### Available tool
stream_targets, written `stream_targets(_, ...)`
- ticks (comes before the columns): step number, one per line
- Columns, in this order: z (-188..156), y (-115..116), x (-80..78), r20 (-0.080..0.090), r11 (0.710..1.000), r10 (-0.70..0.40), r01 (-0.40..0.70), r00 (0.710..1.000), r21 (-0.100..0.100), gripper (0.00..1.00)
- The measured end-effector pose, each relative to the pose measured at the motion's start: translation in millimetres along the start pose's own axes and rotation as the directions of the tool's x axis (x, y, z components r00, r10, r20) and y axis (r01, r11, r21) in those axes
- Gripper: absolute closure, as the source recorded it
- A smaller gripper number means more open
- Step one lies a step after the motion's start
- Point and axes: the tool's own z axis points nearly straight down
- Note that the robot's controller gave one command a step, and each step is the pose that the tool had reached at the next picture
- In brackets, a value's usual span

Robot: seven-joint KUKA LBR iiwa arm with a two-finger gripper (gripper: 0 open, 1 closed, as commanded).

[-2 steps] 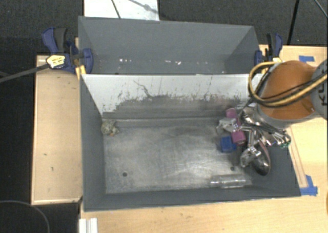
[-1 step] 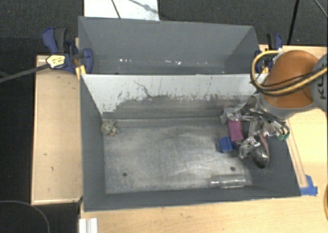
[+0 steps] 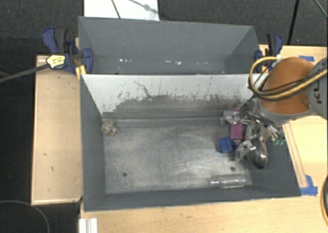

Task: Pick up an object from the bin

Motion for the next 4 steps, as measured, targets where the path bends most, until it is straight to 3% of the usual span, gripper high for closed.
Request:
stream_targets(1,0.4,-2.0,2.9,-0.010,1.000,-0.004,0.004,1.000,0.003,1.00)
stream_targets(2,-172.5,34.4,6.7,-0.002,0.990,-0.141,0.141,0.990,0.024,1.00)
stream_targets(3,-167.4,33.9,8.2,-0.009,0.990,-0.138,0.138,0.990,0.019,0.00)
stream_targets(4,-22.7,-4.3,-20.9,-0.016,0.865,-0.502,0.502,0.865,0.014,0.00)
